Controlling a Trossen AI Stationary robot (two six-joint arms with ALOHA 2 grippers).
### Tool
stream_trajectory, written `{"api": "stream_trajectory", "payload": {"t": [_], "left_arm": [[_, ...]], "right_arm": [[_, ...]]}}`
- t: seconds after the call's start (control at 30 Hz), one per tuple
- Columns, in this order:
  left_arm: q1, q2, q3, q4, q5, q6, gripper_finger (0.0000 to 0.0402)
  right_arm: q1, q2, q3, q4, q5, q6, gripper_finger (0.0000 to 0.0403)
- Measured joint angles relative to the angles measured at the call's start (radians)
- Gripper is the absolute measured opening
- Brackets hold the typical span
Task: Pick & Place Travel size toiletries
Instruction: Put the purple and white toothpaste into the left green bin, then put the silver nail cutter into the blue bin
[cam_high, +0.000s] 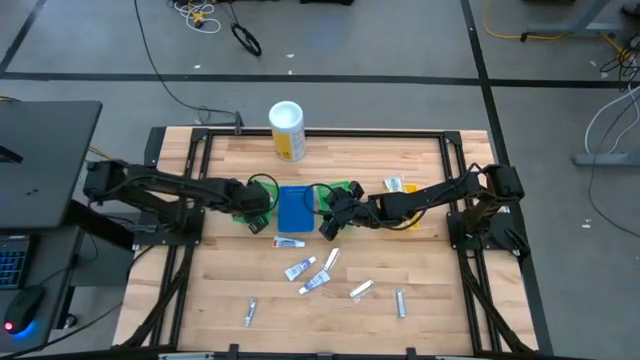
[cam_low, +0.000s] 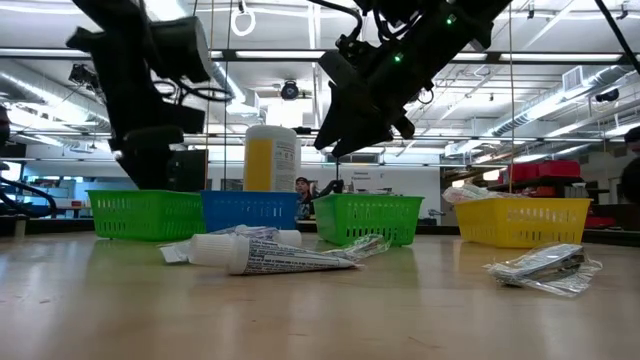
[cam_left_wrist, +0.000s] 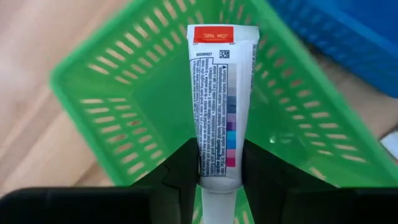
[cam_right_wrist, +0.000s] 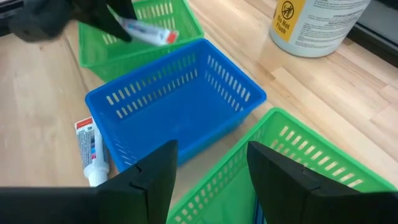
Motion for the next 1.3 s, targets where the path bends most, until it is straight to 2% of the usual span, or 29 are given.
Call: {"api": "stream_trajectory", "payload": {"t": [0.1,0.27,0.57,0.73,0.83,0.93,1.07,1.2,1.3], "left_arm": [[0.026,0.056,0.000,0.037,0.048,0.020,0.0124],[0.052,0.102,0.000,0.039,0.044,0.015,0.0141],[0.067,0.096,0.004,0.035,0.061,0.065,0.0185],[0.067,0.067,0.046,-0.046,0.057,0.067,0.0196],[0.055,0.004,0.072,-0.098,0.055,0.068,0.0196],[0.011,-0.089,0.080,-0.103,0.044,0.071,0.0195],[-0.092,-0.209,0.081,-0.088,0.043,-0.007,0.0195],[-0.231,-0.277,0.081,-0.075,0.043,-0.124,0.0195],[-0.350,-0.281,0.081,-0.050,0.056,-0.275,0.0195]], "right_arm": [[0.000,0.000,0.000,0.000,-0.006,0.000,0.0204],[0.000,0.000,0.000,-0.001,-0.026,0.000,0.0204],[0.000,0.000,0.000,-0.002,-0.026,0.000,0.0204],[0.002,0.000,0.000,-0.004,-0.053,-0.010,0.0204],[0.015,0.000,0.000,-0.006,-0.084,-0.036,0.0204],[0.030,0.000,0.000,-0.011,-0.087,-0.036,0.0204],[0.050,0.000,0.000,-0.016,-0.089,-0.054,0.0204],[0.071,0.000,0.000,-0.018,-0.103,-0.101,0.0204],[0.085,0.000,0.000,-0.017,-0.102,-0.106,0.0204]]}}
